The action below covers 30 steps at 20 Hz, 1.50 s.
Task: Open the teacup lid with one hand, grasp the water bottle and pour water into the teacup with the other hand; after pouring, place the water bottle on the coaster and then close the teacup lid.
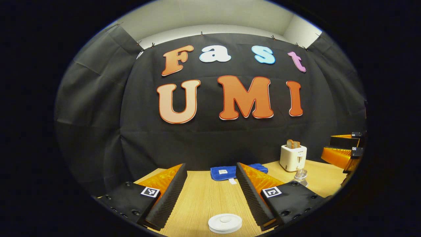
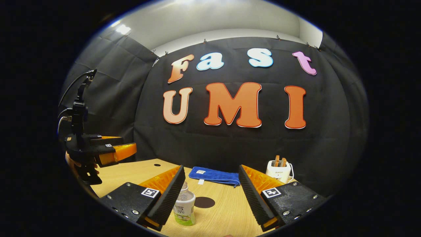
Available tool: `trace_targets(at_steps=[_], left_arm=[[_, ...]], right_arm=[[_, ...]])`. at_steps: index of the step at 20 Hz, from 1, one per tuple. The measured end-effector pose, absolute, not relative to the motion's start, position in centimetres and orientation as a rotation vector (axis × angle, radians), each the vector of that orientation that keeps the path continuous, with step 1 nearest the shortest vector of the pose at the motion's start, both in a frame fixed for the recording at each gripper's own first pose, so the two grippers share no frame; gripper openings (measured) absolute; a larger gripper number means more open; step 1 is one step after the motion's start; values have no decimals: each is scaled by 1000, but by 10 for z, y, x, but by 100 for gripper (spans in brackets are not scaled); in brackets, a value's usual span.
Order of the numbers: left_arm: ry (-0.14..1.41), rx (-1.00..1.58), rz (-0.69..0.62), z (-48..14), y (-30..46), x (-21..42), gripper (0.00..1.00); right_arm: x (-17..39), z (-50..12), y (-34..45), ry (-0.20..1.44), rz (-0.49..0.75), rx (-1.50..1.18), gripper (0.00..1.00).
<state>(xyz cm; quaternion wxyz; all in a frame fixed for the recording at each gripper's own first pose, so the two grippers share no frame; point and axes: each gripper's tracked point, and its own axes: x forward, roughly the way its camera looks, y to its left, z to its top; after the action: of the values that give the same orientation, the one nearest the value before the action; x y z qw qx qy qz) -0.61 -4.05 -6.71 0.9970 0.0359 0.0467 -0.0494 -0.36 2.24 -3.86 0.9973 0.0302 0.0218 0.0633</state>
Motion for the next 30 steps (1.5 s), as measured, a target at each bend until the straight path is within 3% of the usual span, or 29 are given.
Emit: trace_targets(at_steps=[11,14,17,18,21,24,25,27,28,30], left_arm=[[315,67,-223,-170,-66,-18,98],[362,64,-235,-191,-64,-23,92],[409,70,-248,-210,-67,-24,92],[425,78,-247,-218,-65,-25,85],[447,96,-247,-230,-63,-23,81],[478,106,-247,-240,-62,-26,63],[474,118,-226,-241,-57,-24,63],[491,135,-233,-244,-57,-24,41],[484,136,-247,-241,-59,-26,35],[494,144,-231,-243,-58,-26,34]], right_arm=[[-12,-74,45,102,198,23,98],[-14,-83,51,121,220,11,98],[-16,-92,54,143,238,2,98],[-16,-94,55,147,242,-1,98],[-18,-99,55,160,248,-3,98],[-17,-107,57,174,256,-5,98],[-17,-109,58,179,259,-10,98],[-17,-112,60,187,263,-19,98],[-17,-112,60,189,266,-23,98],[-18,-115,63,191,278,-30,98]])
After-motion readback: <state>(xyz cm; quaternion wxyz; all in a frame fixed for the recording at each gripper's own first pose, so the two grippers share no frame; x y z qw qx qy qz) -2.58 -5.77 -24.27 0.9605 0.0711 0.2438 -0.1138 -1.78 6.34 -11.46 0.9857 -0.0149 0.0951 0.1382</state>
